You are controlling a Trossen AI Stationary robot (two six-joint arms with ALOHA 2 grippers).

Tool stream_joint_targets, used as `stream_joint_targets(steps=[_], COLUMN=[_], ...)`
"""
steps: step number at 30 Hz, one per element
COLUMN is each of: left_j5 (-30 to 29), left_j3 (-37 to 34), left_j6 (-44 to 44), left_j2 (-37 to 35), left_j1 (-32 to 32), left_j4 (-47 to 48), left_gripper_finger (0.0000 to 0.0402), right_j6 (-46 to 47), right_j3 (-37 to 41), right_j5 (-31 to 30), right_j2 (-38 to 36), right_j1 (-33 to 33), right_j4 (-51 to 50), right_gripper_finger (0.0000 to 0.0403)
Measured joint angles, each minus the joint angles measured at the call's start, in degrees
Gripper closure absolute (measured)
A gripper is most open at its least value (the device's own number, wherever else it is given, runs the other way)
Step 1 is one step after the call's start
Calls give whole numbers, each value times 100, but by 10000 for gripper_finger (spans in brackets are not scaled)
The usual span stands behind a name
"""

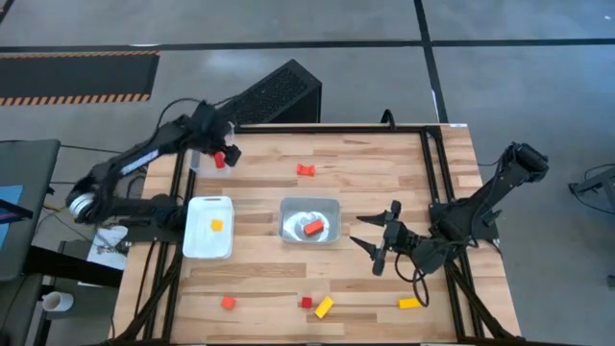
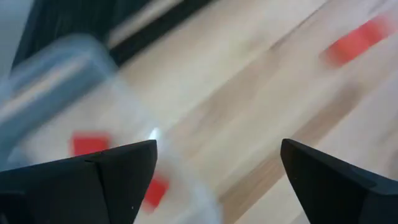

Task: Sort & place blocks by color
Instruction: Put the bottom orange wooden block into the gray bin

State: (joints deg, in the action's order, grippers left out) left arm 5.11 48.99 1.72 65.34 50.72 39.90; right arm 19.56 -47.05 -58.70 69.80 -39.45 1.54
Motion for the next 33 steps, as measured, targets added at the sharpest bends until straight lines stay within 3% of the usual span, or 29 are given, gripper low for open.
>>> stream_joint_targets(steps=[9, 13, 17, 26, 33], left_j5=[44, -150, -769, -662, -588], left_j3=[-1863, -2760, -3323, -3197, -3066], left_j6=[1167, 1555, 1462, 1278, 1249], left_j2=[-2115, -2339, -1958, -1295, -1169], left_j1=[-1864, -2627, -3238, -3588, -3764], left_j4=[-3967, -5867, -7629, -7891, -7888], left_gripper_finger=[119, 129, 138, 142, 142], right_j6=[10, -202, -595, -453, -586], right_j3=[0, 0, 0, -1, 0], right_j5=[-7, -32, 7, 858, 1400], right_j2=[-2, -2, -2, -9, -9], right_j1=[13, 195, 556, 1163, 843], right_j4=[-4, -4, 183, 209, 552], right_gripper_finger=[122, 122, 122, 122, 122])
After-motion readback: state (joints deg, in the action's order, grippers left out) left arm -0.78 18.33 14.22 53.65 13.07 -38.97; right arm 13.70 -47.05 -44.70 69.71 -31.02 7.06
